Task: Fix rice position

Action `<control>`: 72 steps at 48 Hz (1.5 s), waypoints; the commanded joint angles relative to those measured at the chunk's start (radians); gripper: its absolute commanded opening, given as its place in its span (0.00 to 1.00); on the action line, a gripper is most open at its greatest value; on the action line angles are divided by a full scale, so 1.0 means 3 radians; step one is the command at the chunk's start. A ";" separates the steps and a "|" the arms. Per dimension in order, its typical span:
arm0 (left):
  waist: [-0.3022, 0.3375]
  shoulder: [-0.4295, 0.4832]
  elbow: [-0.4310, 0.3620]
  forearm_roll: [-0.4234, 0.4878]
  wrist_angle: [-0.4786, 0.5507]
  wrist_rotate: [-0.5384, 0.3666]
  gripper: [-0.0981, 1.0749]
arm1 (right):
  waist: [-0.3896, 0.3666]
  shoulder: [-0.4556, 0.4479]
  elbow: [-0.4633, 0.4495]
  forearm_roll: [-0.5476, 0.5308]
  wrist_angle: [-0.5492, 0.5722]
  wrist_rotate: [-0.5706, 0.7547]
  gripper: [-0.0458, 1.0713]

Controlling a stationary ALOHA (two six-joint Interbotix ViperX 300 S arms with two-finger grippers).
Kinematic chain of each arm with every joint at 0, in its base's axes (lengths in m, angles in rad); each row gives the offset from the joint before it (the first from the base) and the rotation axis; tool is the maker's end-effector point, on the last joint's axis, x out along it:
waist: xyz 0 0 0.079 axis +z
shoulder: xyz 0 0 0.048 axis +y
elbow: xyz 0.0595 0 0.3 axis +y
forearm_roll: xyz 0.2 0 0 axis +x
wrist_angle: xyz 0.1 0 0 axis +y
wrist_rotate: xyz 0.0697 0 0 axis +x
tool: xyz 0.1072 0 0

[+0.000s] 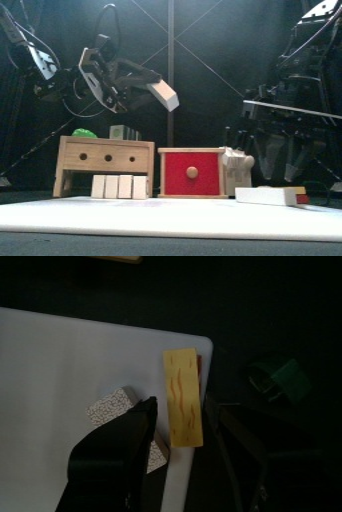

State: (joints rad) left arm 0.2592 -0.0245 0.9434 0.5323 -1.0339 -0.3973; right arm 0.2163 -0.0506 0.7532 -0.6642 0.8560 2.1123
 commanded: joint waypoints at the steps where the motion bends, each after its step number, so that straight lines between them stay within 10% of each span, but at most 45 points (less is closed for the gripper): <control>1: -0.0005 -0.0046 -0.0041 -0.0005 -0.0010 0.0005 0.59 | 0.0031 -0.0169 -0.0061 -0.0026 -0.0005 -0.0005 0.76; 11: -0.0005 -0.0061 -0.0026 -0.0005 -0.0015 0.0005 0.59 | 0.0424 -0.0281 -0.0061 -0.0015 -0.0455 -0.0005 0.72; 24: -0.0005 -0.0061 -0.0020 -0.0005 -0.0015 0.0005 0.59 | 0.0445 -0.0118 0.0087 0.0235 -0.0772 -0.0005 0.32; 72: 0.0010 -0.0061 -0.0020 -0.0005 -0.0010 0.0005 0.59 | 0.0051 0.0424 -0.0353 -0.0348 -0.0879 -0.0005 0.32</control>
State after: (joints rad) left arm 0.2592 -0.0245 0.9480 0.5308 -1.0339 -0.3973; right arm 0.2424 0.0920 0.6627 -0.7624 0.5937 2.1123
